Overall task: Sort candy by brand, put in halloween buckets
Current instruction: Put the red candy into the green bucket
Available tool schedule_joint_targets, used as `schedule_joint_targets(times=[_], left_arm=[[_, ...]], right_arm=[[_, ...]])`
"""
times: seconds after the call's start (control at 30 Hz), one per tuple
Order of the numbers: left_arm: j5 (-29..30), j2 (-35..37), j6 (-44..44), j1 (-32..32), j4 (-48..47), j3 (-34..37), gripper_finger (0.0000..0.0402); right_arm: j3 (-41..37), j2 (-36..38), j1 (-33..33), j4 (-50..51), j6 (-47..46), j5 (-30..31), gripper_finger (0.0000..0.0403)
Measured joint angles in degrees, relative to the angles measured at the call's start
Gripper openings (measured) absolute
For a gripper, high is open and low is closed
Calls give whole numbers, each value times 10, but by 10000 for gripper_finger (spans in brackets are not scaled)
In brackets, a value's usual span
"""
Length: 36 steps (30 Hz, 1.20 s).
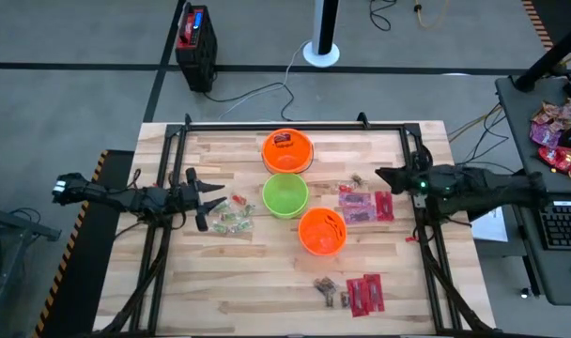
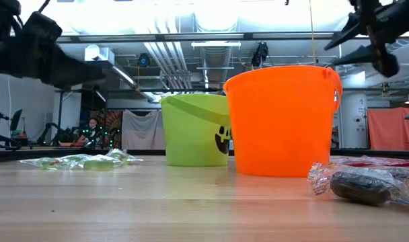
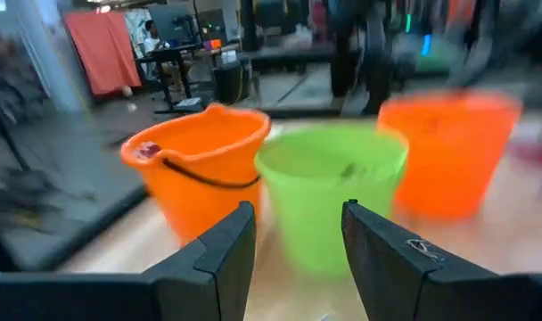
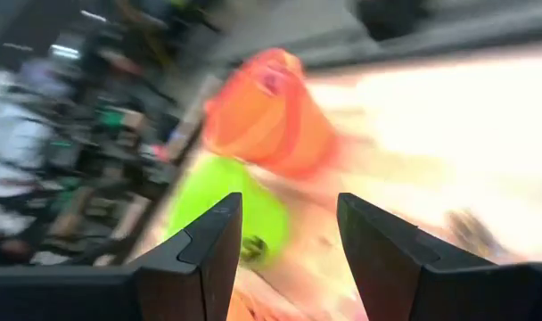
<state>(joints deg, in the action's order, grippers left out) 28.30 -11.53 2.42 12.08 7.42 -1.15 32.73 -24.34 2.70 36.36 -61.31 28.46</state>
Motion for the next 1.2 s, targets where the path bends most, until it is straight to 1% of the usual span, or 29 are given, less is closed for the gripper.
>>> schedule_joint_targets(times=[0.07,0.1,0.17,0.2,0.23,0.3,0.33,0.4,0.47,0.53,0.6,0.67,0.77,0.87,0.93,0.97,1.07,1.2], left_arm=[[-22,0,139,0,48,0,153],[-22,0,204,0,76,0,152],[-7,0,289,-2,124,0,153],[-6,0,324,-2,142,0,153],[-13,0,341,-2,160,-1,153],[-45,0,344,-2,157,-21,152],[-52,-3,344,-1,141,-36,153],[-43,-14,348,-2,82,-75,153],[-33,-32,354,-5,-15,-124,153],[-32,-58,374,-13,-130,-178,153],[-28,-89,409,-24,-242,-226,153],[-28,-119,439,-37,-327,-267,153],[-33,-156,469,-55,-407,-314,153],[-50,-181,477,-66,-423,-344,153],[-55,-190,479,-70,-423,-359,153],[-55,-195,479,-71,-423,-366,153],[-55,-213,475,-71,-422,-391,153],[-59,-238,476,-70,-403,-427,153]], right_arm=[[44,-42,0,57,-42,-10,178],[67,-63,0,85,-57,-16,178],[112,-103,0,139,-86,-19,178],[135,-125,-1,162,-99,-19,178],[157,-146,-1,186,-106,-19,178],[198,-190,-3,238,-120,-19,178],[216,-210,-6,265,-128,-19,178],[248,-248,-18,323,-147,-21,178],[272,-282,-38,372,-154,-39,178],[286,-310,-66,400,-138,-61,178],[292,-334,-97,395,-113,-90,178],[298,-353,-130,375,-80,-124,178],[298,-388,-173,326,22,-194,178],[297,-423,-201,265,97,-251,178],[297,-445,-218,225,115,-273,178],[297,-456,-224,210,116,-274,178],[297,-488,-236,206,118,-275,178],[295,-519,-246,236,121,-285,178]])
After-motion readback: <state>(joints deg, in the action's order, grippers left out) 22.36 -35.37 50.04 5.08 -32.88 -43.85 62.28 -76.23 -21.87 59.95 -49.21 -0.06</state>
